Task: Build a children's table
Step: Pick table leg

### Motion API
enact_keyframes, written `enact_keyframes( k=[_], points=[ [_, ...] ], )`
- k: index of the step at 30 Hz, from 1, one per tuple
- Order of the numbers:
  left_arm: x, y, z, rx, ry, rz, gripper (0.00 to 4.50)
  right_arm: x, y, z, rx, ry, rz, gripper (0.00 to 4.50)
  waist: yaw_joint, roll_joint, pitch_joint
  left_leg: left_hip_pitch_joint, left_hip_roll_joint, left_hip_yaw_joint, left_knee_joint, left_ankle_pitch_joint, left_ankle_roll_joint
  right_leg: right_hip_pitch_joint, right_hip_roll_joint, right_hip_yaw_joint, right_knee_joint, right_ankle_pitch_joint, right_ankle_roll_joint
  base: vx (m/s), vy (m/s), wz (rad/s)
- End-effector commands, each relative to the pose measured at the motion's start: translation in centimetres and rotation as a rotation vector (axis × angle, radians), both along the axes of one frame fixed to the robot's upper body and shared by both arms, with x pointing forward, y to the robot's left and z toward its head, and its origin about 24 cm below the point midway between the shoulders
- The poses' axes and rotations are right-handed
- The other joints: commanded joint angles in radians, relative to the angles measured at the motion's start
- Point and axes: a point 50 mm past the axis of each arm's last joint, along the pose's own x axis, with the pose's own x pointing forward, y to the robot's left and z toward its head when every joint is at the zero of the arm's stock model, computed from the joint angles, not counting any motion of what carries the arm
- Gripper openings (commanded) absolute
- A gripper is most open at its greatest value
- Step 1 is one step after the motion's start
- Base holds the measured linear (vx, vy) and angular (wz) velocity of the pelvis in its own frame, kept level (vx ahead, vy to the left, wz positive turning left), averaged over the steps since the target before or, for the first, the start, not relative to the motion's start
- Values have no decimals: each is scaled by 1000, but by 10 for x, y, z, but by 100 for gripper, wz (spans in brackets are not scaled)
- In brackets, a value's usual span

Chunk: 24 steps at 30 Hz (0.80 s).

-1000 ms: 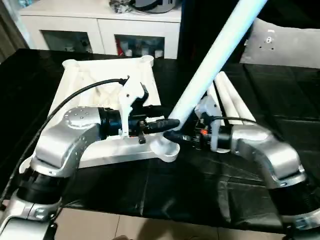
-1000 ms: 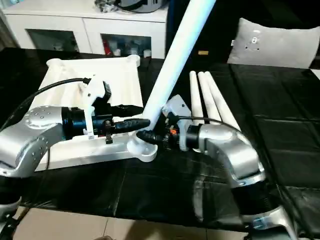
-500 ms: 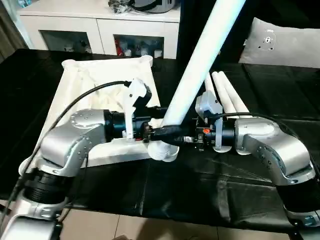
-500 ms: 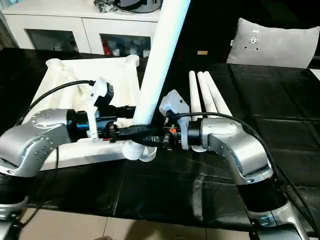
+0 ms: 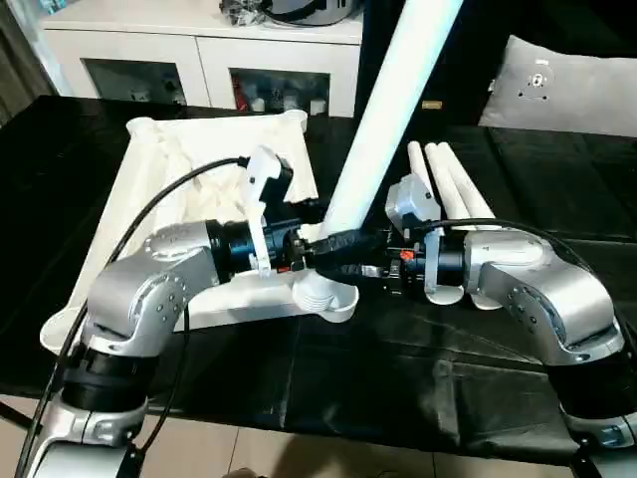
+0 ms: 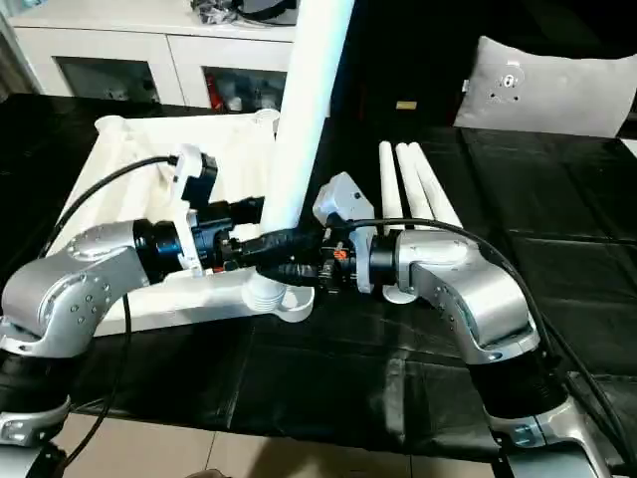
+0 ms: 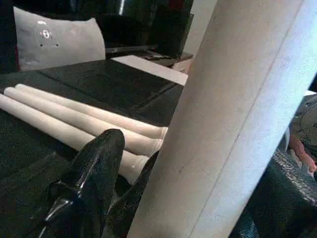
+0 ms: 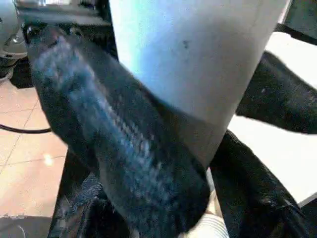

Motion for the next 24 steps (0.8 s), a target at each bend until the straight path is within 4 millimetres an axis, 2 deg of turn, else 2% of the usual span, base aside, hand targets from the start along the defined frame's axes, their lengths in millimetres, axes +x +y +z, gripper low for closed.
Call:
enact_keyframes(
  k=[1,3,4,13,17,20,24],
  points=[
    [-2,1,5,-13,-12,-3,339,2,0,6,24,-21,0,182,4,-10,-75,4,37,-9,-62,-51,26,60,-71,40,-69,-116,-215,0,0,0],
    [-2,0,5,-20,-9,-1,339,2,0,6,27,-21,-6,182,5,-7,-75,4,37,-9,-62,-50,24,60,-71,40,-68,-114,-216,0,0,0],
    [-1,0,5,-19,-19,6,339,3,-1,6,33,-17,-12,182,3,-11,-75,4,37,-9,-62,-51,25,60,-70,40,-69,-110,-216,0,0,0],
    [0,2,11,-51,-42,11,339,3,-3,3,52,8,-24,182,4,-11,-76,4,36,-8,-61,-48,27,62,-71,40,-69,-107,-215,0,0,0],
    [-7,4,7,3,-58,-89,339,2,-5,1,45,26,-10,182,4,-11,-75,5,36,-9,-63,-52,26,60,-71,40,-70,-131,-204,0,0,0],
    [-6,5,7,1,-52,-100,339,0,-5,0,40,33,8,182,3,-10,-75,4,37,-9,-63,-47,23,60,-71,40,-68,-119,-209,0,0,0],
    [-9,10,8,-26,1,-215,339,-4,-5,-1,25,47,38,182,4,-9,-76,5,35,-8,-62,-46,27,59,-70,40,-66,-108,-214,0,0,0]
  ],
)
